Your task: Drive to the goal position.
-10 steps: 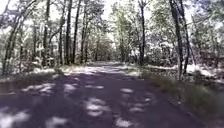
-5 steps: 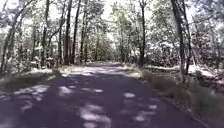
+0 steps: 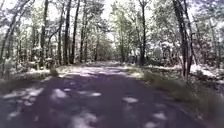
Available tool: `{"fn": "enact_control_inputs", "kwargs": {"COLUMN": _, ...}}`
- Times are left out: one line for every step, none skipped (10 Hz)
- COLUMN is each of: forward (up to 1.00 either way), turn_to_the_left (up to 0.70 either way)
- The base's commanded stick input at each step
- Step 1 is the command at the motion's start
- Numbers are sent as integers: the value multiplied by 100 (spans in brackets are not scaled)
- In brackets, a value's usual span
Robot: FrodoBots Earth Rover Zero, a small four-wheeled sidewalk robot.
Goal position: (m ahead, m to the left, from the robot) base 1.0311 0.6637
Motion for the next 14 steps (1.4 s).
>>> {"fn": "enact_control_inputs", "kwargs": {"forward": 45, "turn_to_the_left": 0}}
{"fn": "enact_control_inputs", "kwargs": {"forward": 45, "turn_to_the_left": 0}}
{"fn": "enact_control_inputs", "kwargs": {"forward": 45, "turn_to_the_left": 0}}
{"fn": "enact_control_inputs", "kwargs": {"forward": 45, "turn_to_the_left": 0}}
{"fn": "enact_control_inputs", "kwargs": {"forward": 45, "turn_to_the_left": 0}}
{"fn": "enact_control_inputs", "kwargs": {"forward": 45, "turn_to_the_left": 0}}
{"fn": "enact_control_inputs", "kwargs": {"forward": 45, "turn_to_the_left": 0}}
{"fn": "enact_control_inputs", "kwargs": {"forward": 45, "turn_to_the_left": 0}}
{"fn": "enact_control_inputs", "kwargs": {"forward": 45, "turn_to_the_left": 0}}
{"fn": "enact_control_inputs", "kwargs": {"forward": 45, "turn_to_the_left": 0}}
{"fn": "enact_control_inputs", "kwargs": {"forward": 45, "turn_to_the_left": 0}}
{"fn": "enact_control_inputs", "kwargs": {"forward": 45, "turn_to_the_left": 0}}
{"fn": "enact_control_inputs", "kwargs": {"forward": 45, "turn_to_the_left": 0}}
{"fn": "enact_control_inputs", "kwargs": {"forward": 45, "turn_to_the_left": 0}}
